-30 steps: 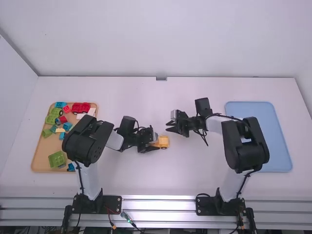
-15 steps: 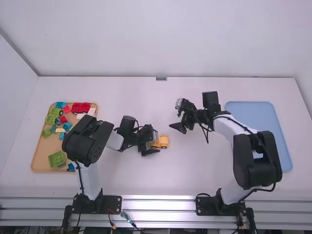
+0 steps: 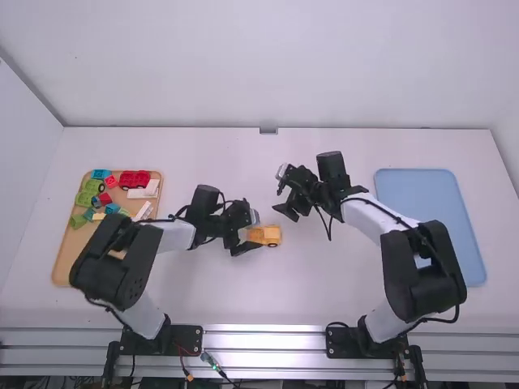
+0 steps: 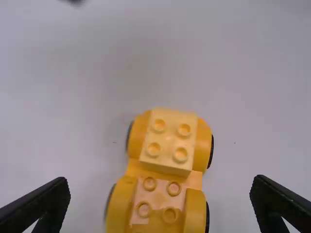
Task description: Assemble lego blocks to make yellow taxi
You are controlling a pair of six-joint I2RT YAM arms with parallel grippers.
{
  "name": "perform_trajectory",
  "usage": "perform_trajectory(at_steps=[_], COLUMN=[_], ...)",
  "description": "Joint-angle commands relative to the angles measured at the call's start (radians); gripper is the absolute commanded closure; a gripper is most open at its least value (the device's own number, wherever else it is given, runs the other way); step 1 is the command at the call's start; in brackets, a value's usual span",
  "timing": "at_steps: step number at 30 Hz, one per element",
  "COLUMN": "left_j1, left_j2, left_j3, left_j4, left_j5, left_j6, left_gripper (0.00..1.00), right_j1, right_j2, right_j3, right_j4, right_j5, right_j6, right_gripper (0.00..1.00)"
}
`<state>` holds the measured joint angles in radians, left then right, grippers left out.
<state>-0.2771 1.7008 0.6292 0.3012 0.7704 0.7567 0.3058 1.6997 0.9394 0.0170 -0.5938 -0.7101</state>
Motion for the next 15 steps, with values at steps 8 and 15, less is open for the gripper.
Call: perform_trajectory(at_steps=[8, 15], left_j1=[0.211, 0.544], left_j2=[-0.443, -0.571], left_j3=[0.001, 0.010], left_j4=[-0.330, -0.307], left_j5=[-0.166, -0.463], left_j6=[-0.113, -0.738], left_gripper=[0.01, 0.01], right_j1=[-0.004, -0.011], right_j2=[-0.019, -0.019], right_j3=[0.009, 0.010], right_j4=[0.087, 0.119], right_j5=[0.027, 0.026], right_j6=[0.041, 0.041], right_gripper=[0.01, 0.01])
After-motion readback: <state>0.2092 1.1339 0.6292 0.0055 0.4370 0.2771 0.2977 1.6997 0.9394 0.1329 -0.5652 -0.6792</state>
